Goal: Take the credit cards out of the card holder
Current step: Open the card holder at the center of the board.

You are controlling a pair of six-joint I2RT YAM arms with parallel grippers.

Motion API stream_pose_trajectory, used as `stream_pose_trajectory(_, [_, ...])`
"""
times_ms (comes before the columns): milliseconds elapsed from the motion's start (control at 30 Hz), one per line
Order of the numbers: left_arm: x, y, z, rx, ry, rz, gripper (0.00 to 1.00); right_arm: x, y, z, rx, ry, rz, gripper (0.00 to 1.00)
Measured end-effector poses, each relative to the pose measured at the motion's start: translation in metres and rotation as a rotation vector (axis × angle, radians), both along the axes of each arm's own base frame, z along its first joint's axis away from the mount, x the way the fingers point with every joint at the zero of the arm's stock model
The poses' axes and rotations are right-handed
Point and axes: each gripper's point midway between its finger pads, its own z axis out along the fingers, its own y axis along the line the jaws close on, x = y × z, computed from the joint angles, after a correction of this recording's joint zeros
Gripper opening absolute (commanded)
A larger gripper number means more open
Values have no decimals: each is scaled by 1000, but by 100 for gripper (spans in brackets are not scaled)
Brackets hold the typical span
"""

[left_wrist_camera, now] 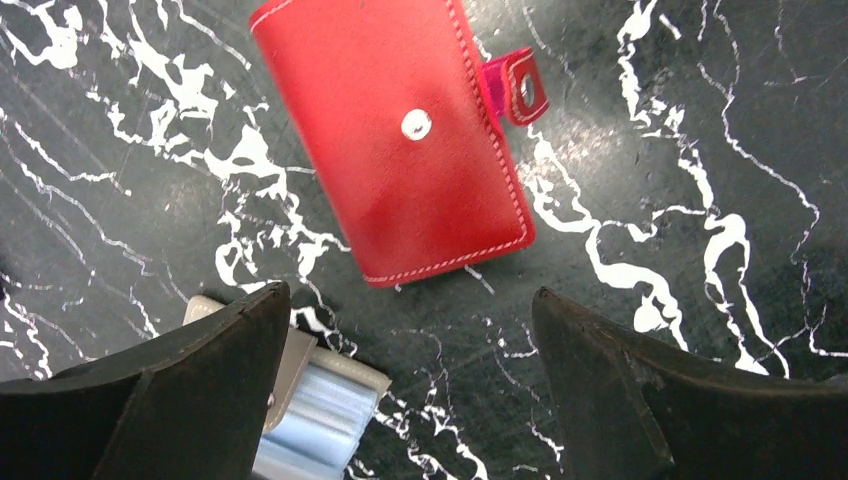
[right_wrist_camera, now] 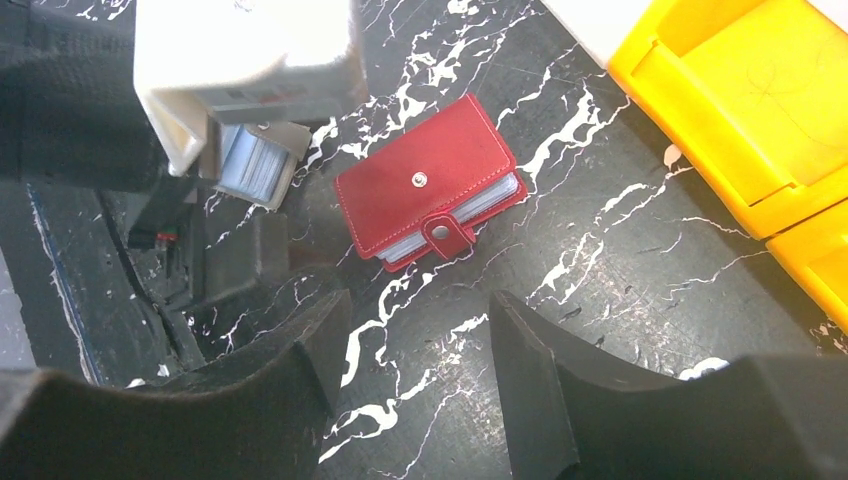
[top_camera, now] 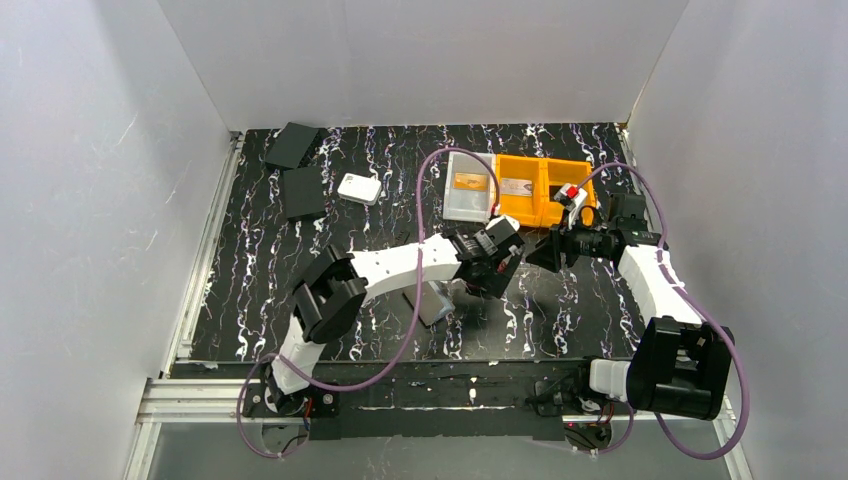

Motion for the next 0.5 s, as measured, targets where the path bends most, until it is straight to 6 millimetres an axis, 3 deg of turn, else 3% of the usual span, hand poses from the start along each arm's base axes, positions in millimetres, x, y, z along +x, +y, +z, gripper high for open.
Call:
stream_pose_trajectory(267, [5, -22, -7, 29, -28, -26, 89, 1, -3, -2, -6, 2, -11, 62])
stream_pose_trajectory(500, [8, -29, -8, 45, -57, -30, 84, 3, -6, -3, -18, -3, -21, 63])
